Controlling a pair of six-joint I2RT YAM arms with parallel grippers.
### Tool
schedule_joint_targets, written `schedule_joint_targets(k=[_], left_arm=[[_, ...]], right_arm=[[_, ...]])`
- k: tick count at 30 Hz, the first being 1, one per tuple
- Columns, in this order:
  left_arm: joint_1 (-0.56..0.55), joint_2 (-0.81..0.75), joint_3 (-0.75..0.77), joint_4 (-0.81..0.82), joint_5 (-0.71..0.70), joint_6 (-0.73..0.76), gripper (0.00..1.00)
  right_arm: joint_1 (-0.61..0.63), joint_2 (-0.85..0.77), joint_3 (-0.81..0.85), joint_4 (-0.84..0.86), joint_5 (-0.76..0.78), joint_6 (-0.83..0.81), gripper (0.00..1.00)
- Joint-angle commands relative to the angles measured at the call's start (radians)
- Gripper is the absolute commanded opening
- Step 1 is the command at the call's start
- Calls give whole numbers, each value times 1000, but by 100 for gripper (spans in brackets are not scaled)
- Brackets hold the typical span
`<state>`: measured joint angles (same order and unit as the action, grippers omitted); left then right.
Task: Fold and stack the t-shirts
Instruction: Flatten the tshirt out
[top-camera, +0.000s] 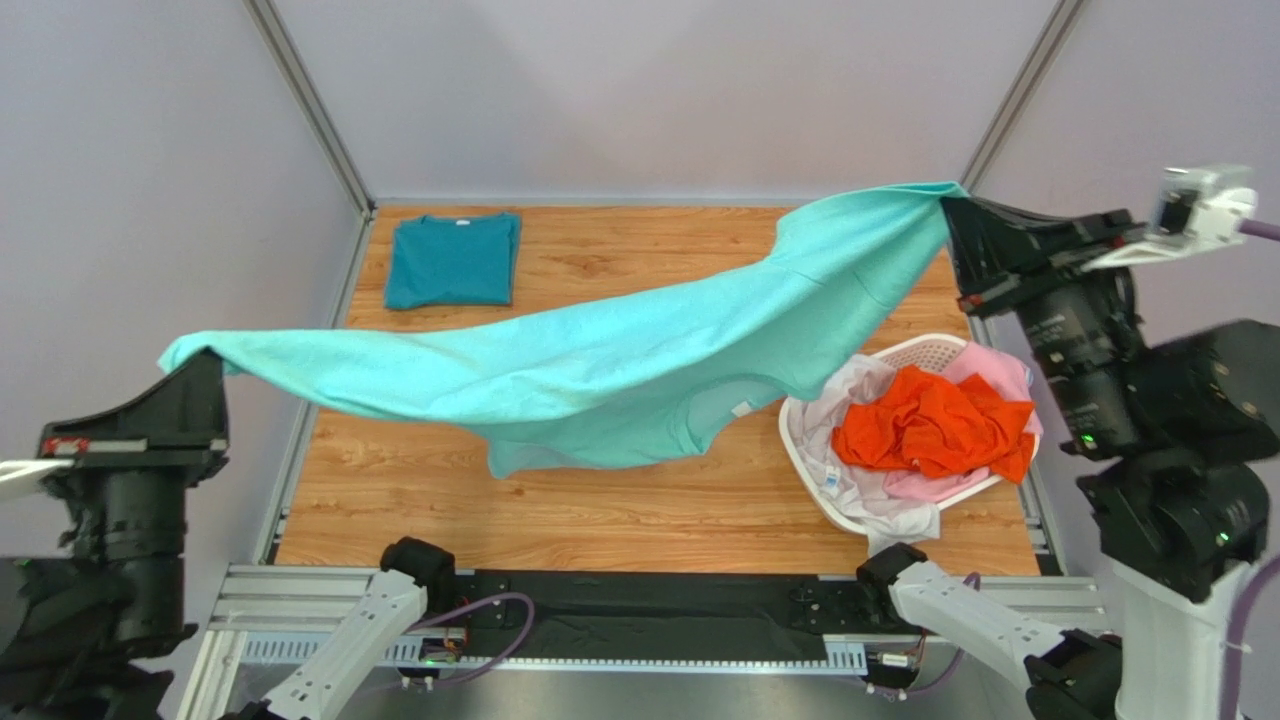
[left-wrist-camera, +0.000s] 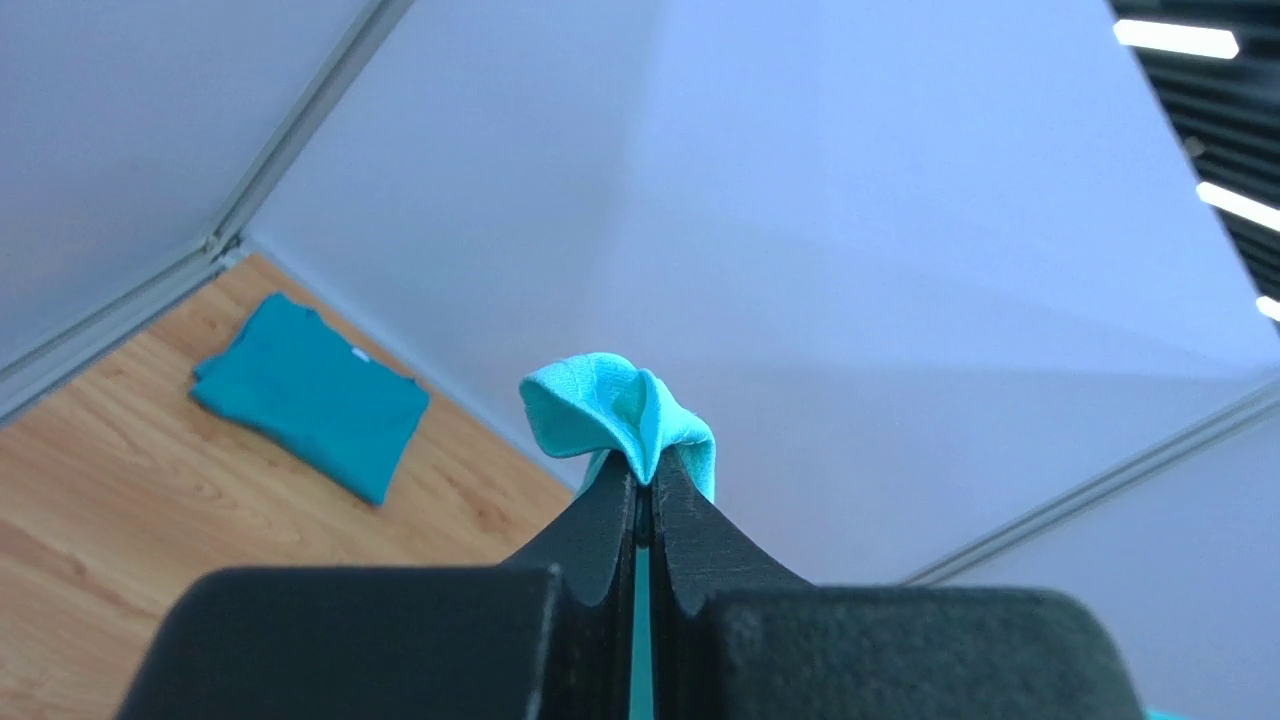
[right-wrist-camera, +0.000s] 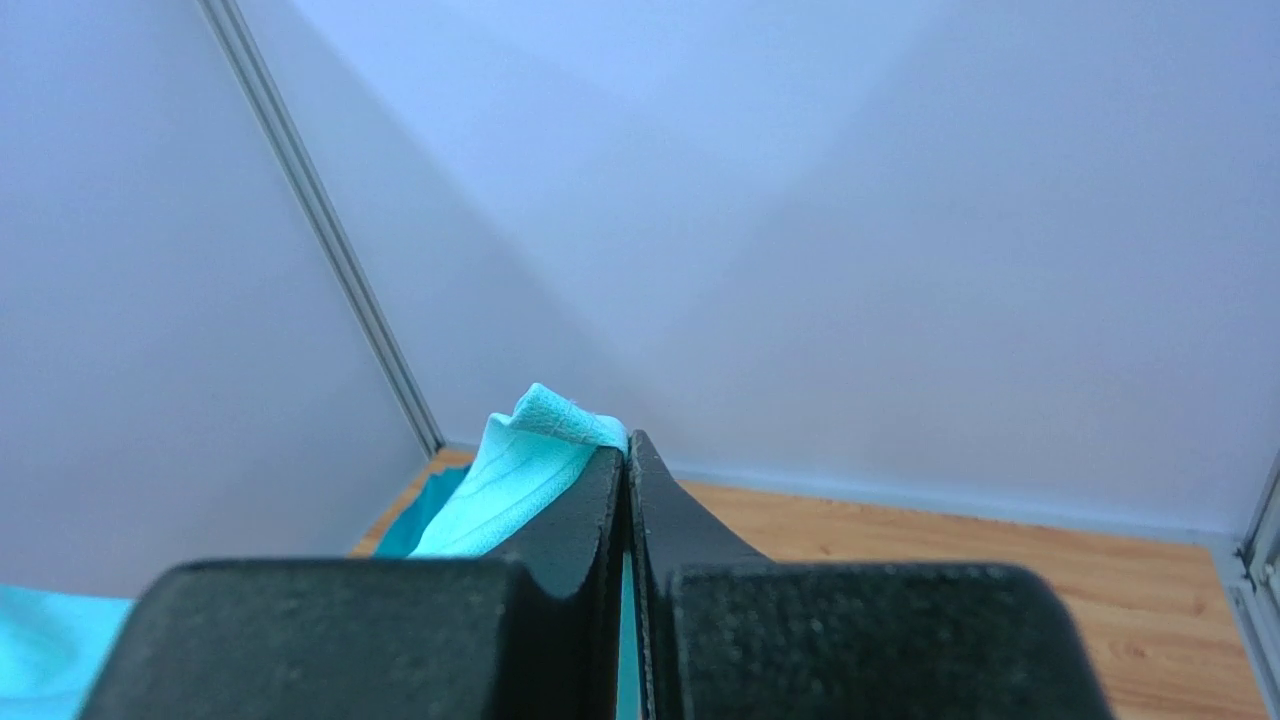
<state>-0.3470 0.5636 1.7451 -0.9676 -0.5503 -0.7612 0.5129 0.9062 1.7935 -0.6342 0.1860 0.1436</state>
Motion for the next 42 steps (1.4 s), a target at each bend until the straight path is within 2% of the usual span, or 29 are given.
schedule_joint_targets(k=[1,6,8,10,12,13,14,15,16,17,18,19,20,21,23,24,27,31,35,39,42], left_arm=[[3,9,47,-26,-46,66,0],[3,56,-103,-63,-111,-13,0],[3,96,-191,-83,-160,-45,0],[5,174,-254,-173,-270,-175,1],[22,263,-364,-259,-322,-274,7],[96,294,-399,-267,-241,-308,8],[147,320,-492,-252,-161,-287,8],[195,364,-553,-167,-83,-264,8],[269,386,-609,-130,43,-233,16],[295,409,-698,-106,77,-240,26],[321,450,-729,-93,104,-250,72],[327,469,-751,-85,110,-250,96],[329,482,-766,-82,112,-248,100],[330,498,-762,-85,112,-239,100],[329,495,-748,-85,113,-215,100],[329,477,-746,-91,112,-208,100],[329,429,-756,-86,122,-175,100],[329,372,-792,-62,210,-141,100],[330,320,-864,-20,308,-119,100],[329,291,-921,32,403,-112,100],[329,286,-966,47,421,-99,100]], right_arm=[[-2,-1,59,-51,-28,-47,0],[-2,86,40,-41,44,-61,0],[-2,183,23,-29,91,-71,0],[-42,314,0,20,115,-85,0],[-106,428,-8,57,55,-47,0],[-160,535,-14,74,-44,-35,0],[-174,595,-20,96,-80,-30,0],[-183,646,-37,132,-103,-27,0],[-183,695,-40,146,-132,-39,0],[-183,794,-42,157,-151,-48,0],[-183,834,-40,174,-158,-47,11],[-186,883,-28,172,-160,-49,26],[-186,952,-13,163,-160,-47,45],[-183,982,6,128,-152,-47,62],[-182,1010,49,91,-128,-36,76],[-180,1004,49,71,-125,-35,99],[-148,926,-9,54,-100,-30,100],[-15,762,-190,30,-14,55,100],[148,625,-506,72,-40,203,100],[327,608,-650,140,-45,322,100],[432,677,-664,149,-85,341,100]])
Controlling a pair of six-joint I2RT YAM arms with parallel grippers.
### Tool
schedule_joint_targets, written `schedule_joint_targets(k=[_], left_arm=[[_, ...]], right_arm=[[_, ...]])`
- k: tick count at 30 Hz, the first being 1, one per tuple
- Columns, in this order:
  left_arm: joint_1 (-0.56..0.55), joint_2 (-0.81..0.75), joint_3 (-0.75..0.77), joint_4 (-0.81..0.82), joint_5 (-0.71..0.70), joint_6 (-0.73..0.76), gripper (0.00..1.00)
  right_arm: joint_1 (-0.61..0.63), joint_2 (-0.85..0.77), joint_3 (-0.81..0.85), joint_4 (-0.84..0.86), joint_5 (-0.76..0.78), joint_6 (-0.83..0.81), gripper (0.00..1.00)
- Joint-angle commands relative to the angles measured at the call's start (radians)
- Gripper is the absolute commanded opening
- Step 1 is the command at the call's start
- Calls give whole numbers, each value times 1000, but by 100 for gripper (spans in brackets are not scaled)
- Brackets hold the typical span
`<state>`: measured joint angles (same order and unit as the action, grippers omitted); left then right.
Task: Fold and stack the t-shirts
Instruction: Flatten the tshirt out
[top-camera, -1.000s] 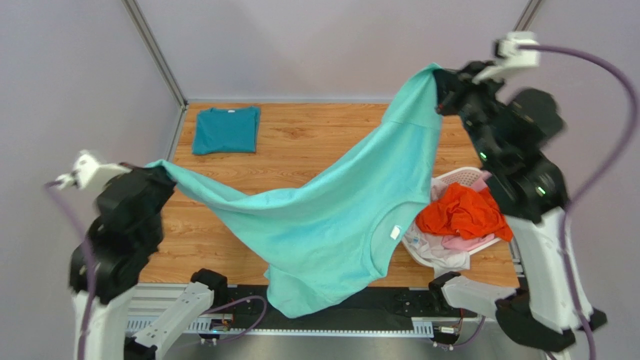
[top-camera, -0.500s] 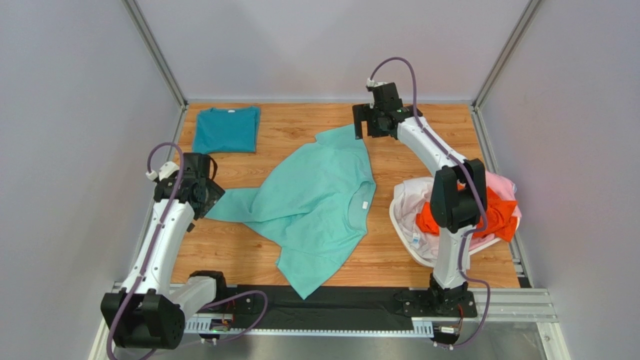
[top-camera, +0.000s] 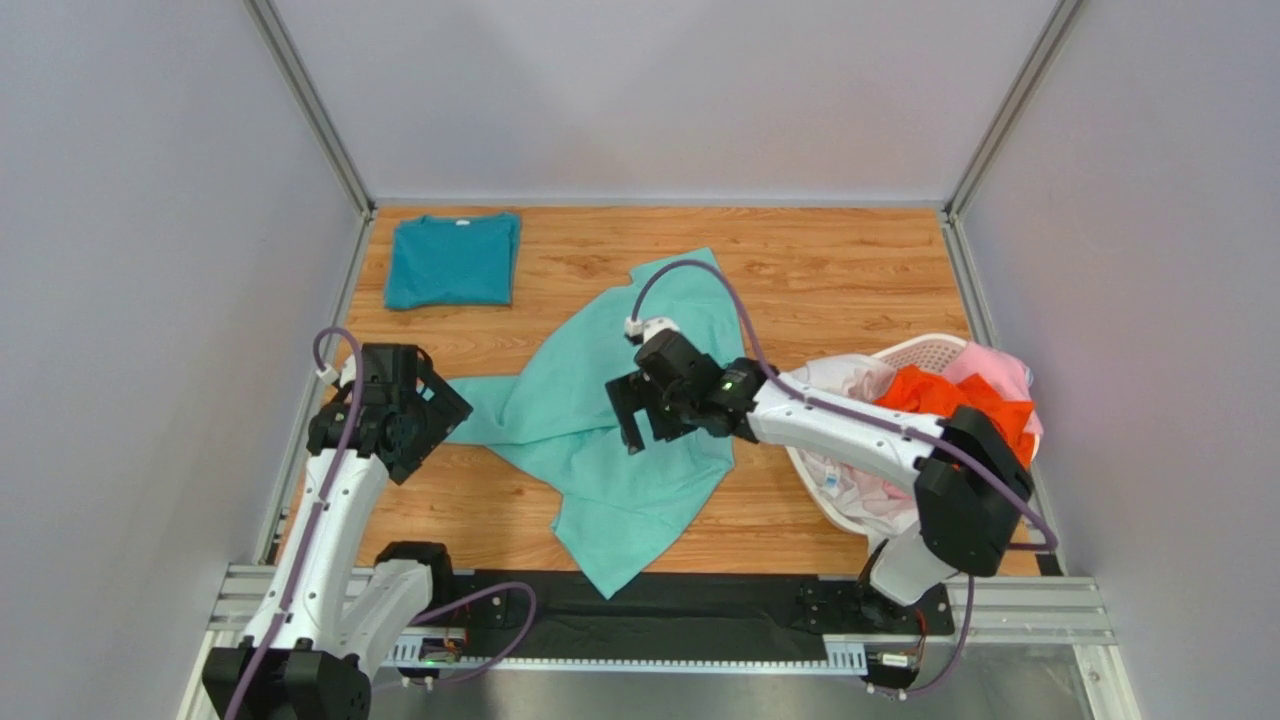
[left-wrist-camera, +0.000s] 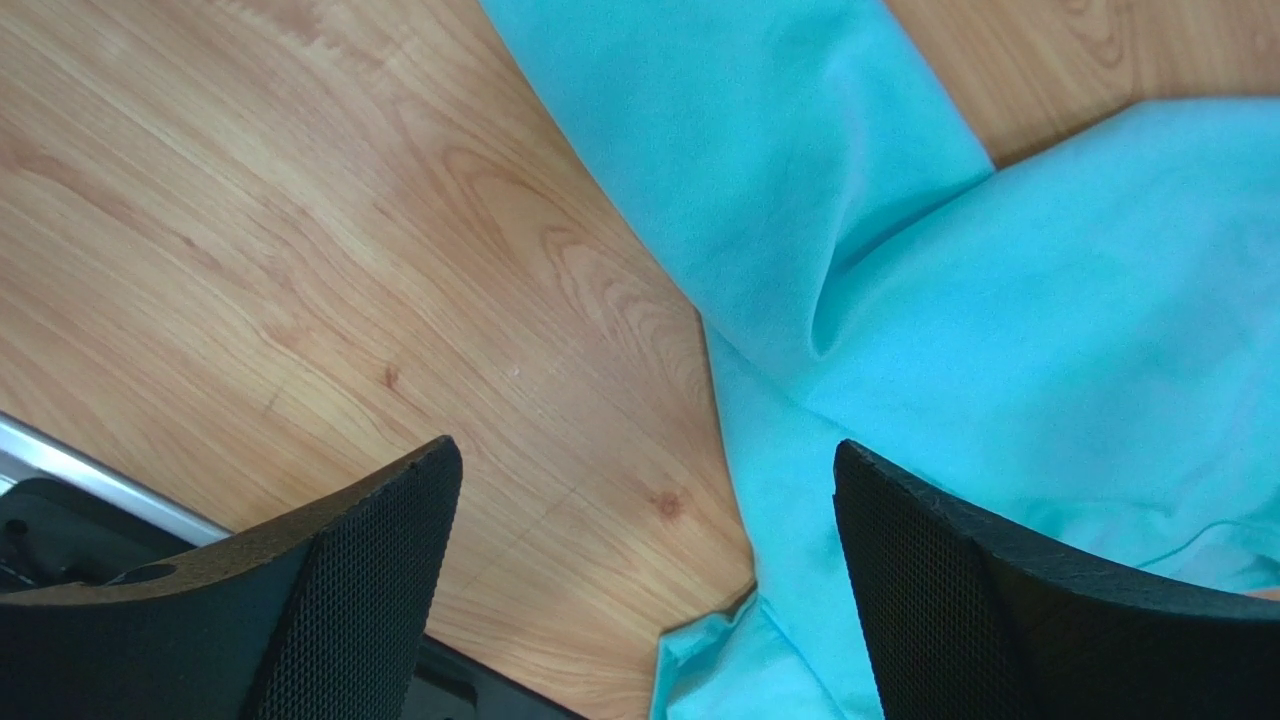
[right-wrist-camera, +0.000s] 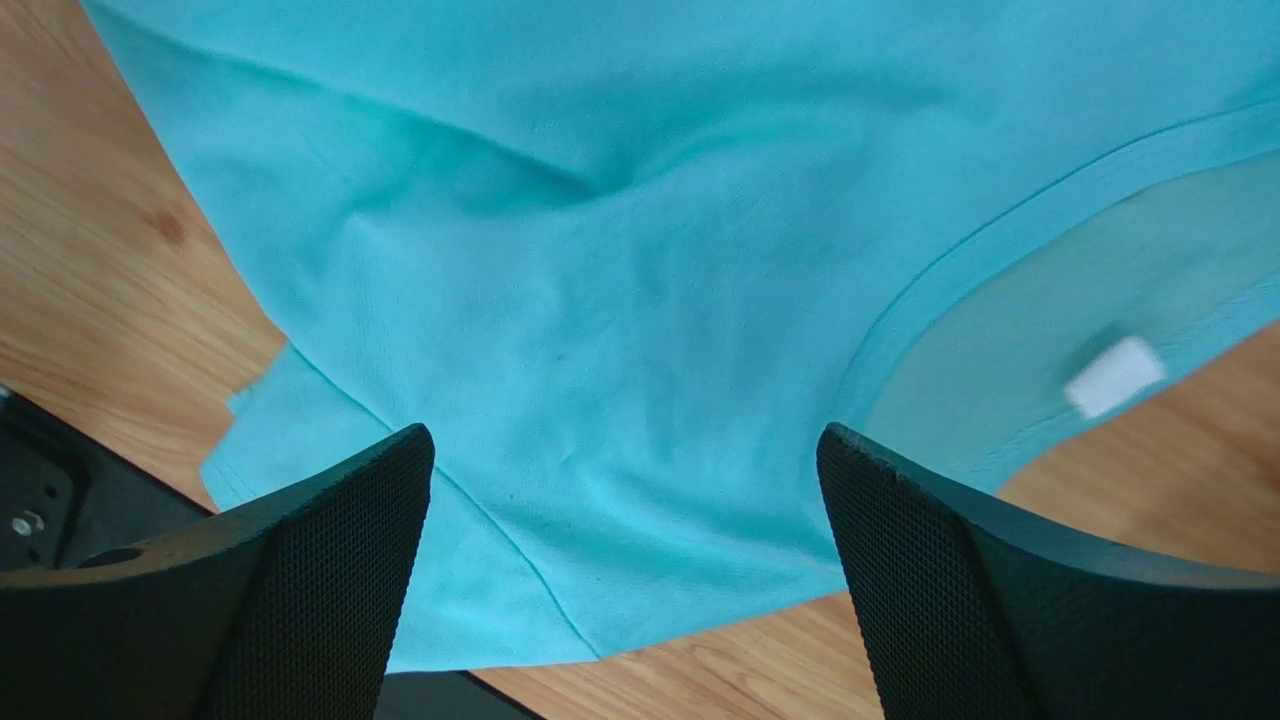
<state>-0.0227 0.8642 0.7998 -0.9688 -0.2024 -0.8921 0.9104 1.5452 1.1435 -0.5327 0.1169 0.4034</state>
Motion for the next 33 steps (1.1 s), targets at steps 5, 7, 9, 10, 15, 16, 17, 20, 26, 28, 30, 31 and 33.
schedule_joint_targets(k=[5,7,9,10,15,16,17,20,26,28,30,31,33], left_arm=[[4,-5,-96,71,78,4,100],[4,-5,-117,88,78,5,100],[4,-2,-126,90,54,5,100],[4,1,-137,93,46,2,100],[6,50,-189,123,41,-25,100],[6,73,-200,134,41,-31,100],[6,82,-201,136,38,-37,100],[6,122,-200,150,20,-48,100],[17,163,-200,182,-15,-74,86],[17,176,-200,191,-22,-70,82],[40,182,-203,202,-8,-70,75],[41,185,-215,209,-3,-70,75],[40,199,-226,231,-5,-74,75]], right_arm=[[87,136,-19,53,-40,98,100],[84,161,-39,50,9,98,100],[81,167,-65,45,18,100,100],[79,164,-97,46,29,101,100],[4,150,-195,74,35,98,100],[-10,145,-206,77,23,94,100],[-25,144,-224,83,18,91,100],[-90,136,-248,79,15,110,100],[-153,102,-251,42,92,123,100],[-151,104,-245,40,87,117,100],[-151,108,-243,39,81,117,100],[-151,112,-240,39,76,117,100],[-151,118,-235,40,69,112,100]])
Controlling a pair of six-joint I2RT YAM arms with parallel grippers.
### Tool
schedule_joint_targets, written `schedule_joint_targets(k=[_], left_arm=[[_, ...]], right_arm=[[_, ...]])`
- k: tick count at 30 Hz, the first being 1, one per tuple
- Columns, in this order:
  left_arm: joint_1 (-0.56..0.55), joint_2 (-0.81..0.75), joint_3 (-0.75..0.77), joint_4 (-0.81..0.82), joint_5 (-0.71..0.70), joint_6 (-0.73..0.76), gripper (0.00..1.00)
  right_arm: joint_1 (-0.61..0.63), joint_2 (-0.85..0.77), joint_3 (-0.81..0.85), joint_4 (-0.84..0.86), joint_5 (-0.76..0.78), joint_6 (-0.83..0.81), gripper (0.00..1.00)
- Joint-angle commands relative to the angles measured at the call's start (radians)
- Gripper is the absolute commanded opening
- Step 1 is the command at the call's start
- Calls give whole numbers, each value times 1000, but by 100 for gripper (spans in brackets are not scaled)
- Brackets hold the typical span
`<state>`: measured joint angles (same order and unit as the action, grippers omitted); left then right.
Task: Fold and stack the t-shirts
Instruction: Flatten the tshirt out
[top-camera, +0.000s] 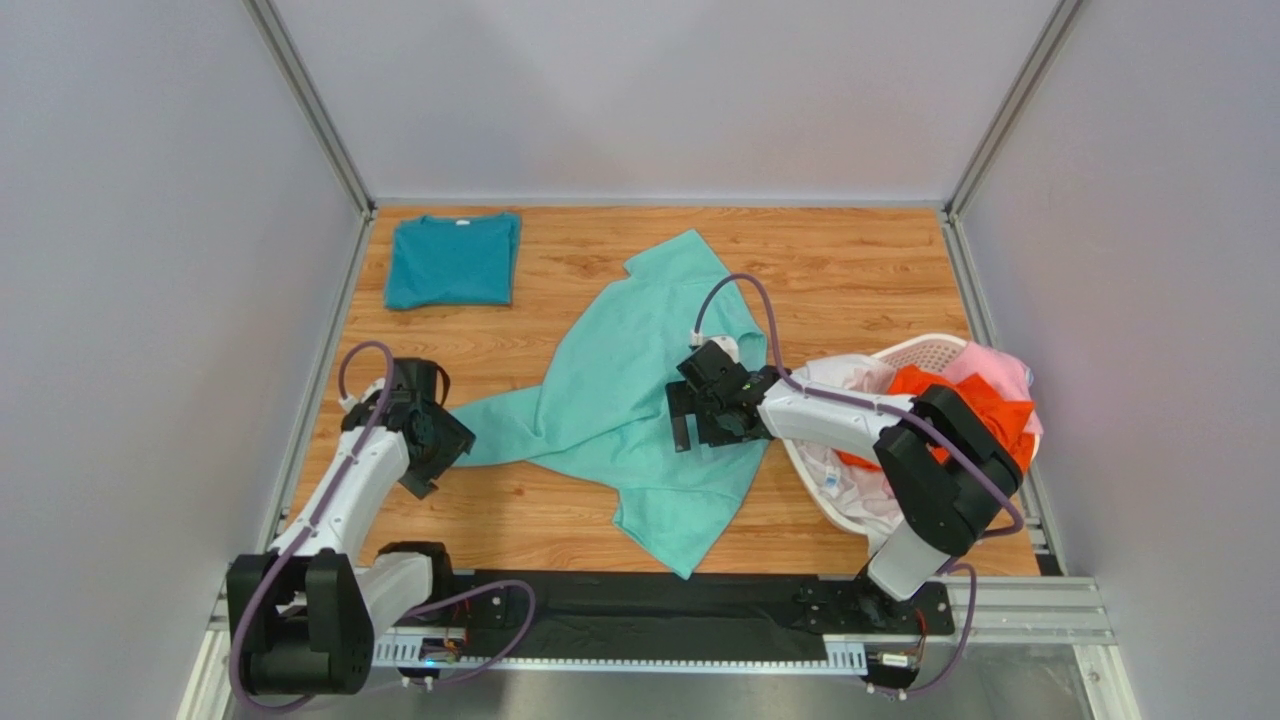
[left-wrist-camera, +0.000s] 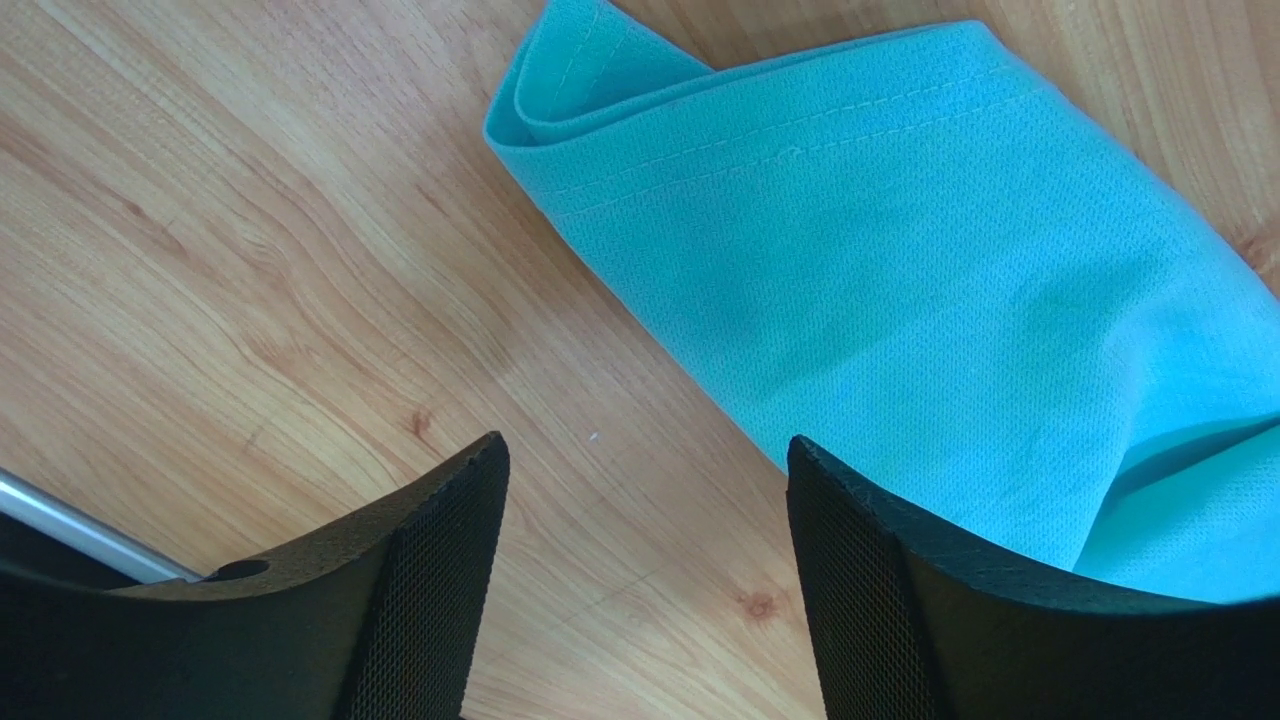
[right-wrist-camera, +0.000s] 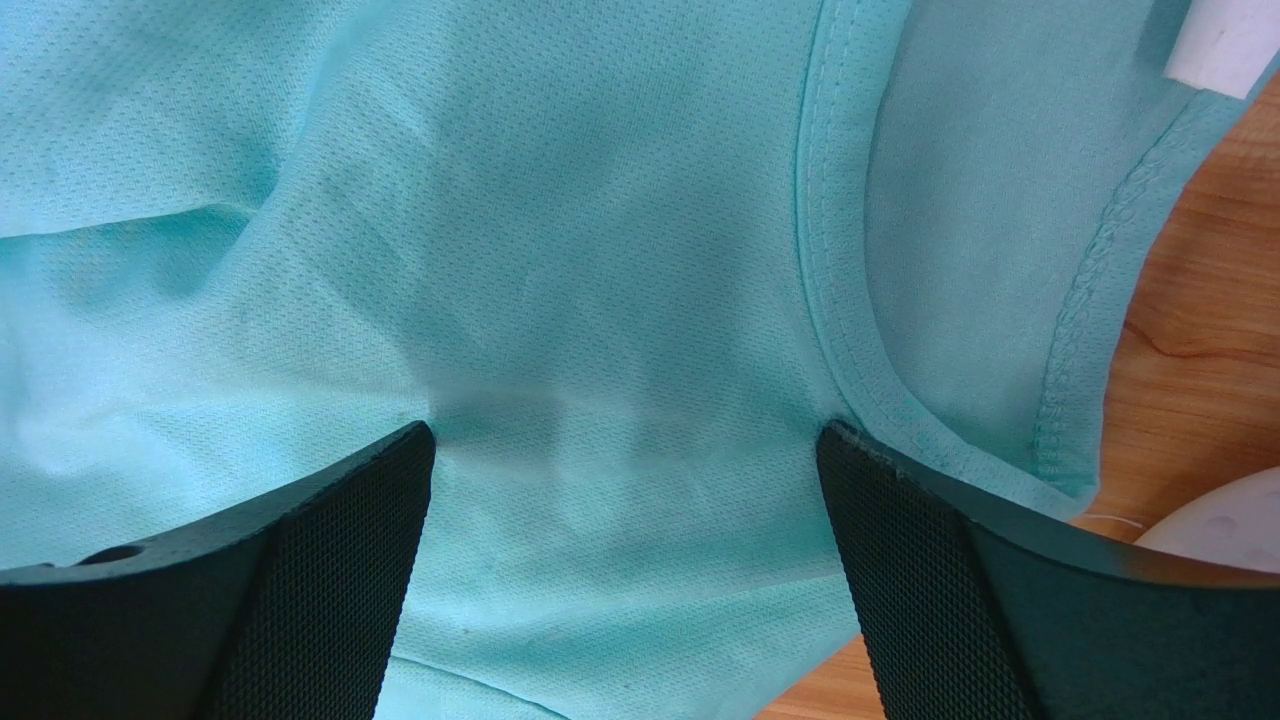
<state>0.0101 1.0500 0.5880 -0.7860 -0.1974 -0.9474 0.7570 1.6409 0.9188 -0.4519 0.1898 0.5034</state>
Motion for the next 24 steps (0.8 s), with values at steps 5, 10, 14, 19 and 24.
schedule_joint_targets(k=[5,10,14,19,24], left_arm=[[10,100,-24,97,-16,-19,67],[10,189,-8,117,-27,-24,57],[8,214,-7,129,-46,-17,51],[10,223,7,142,-77,-2,50],[10,271,24,168,-60,10,50]], right_arm=[[2,11,-24,-28,-24,7,100],[2,8,-29,-28,-26,7,100],[2,5,-29,-27,-23,4,100],[2,2,-37,-28,-15,-2,100],[2,2,-35,-30,-12,3,100]])
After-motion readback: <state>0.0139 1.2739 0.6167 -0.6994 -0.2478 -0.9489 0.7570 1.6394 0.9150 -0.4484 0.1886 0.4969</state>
